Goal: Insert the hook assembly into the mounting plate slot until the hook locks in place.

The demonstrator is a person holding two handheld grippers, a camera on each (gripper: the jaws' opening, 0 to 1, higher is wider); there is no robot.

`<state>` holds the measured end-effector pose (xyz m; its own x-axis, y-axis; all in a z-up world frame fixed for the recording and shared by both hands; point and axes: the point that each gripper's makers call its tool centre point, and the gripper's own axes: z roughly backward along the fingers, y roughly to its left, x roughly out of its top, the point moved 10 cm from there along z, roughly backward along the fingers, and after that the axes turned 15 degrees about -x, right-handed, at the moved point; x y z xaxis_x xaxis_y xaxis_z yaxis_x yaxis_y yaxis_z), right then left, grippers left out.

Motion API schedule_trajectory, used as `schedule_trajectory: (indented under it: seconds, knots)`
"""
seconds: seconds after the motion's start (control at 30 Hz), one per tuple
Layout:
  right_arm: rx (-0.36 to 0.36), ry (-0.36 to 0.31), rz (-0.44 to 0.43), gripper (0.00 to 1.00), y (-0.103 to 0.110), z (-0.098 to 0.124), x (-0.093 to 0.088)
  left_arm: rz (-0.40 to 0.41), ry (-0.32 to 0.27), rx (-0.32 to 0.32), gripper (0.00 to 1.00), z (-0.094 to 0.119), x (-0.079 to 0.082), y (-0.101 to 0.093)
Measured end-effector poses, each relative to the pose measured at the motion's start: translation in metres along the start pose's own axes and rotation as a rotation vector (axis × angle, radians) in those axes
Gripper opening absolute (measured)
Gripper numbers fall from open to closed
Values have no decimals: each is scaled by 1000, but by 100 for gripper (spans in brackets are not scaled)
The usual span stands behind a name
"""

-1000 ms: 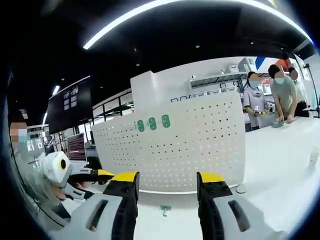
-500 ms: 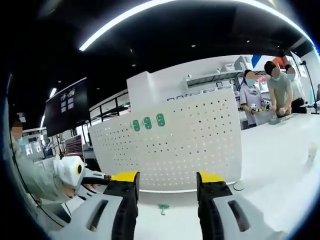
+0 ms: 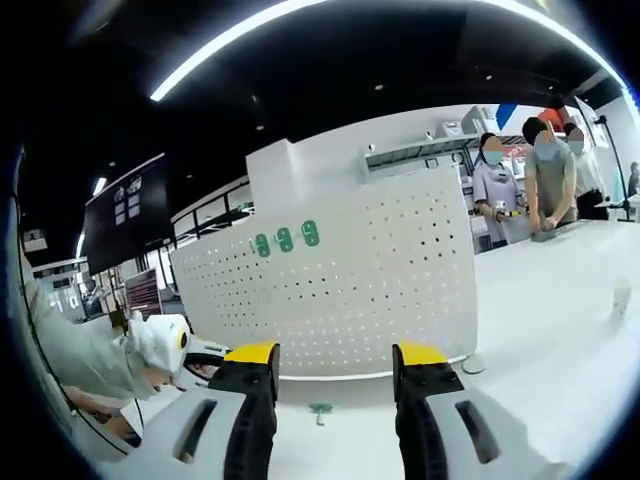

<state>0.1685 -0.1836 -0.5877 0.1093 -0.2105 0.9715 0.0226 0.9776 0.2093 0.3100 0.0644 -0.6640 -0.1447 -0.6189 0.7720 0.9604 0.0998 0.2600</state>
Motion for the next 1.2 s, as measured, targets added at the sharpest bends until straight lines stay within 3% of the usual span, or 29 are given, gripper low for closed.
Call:
schedule_trajectory:
  seconds: [0.3,0.43,1.2]
  knots:
    - [-4,13,-4,43,0,-2,-2,-12,33,-31,35,-15,-8,12]
    - [-7,15,-2,43,0,-3,-2,-27,48,-48,25,-21,-13,16]
    - [-33,35,7,43,-3,-4,-5,-47,146,-160,23,-69,-32,37]
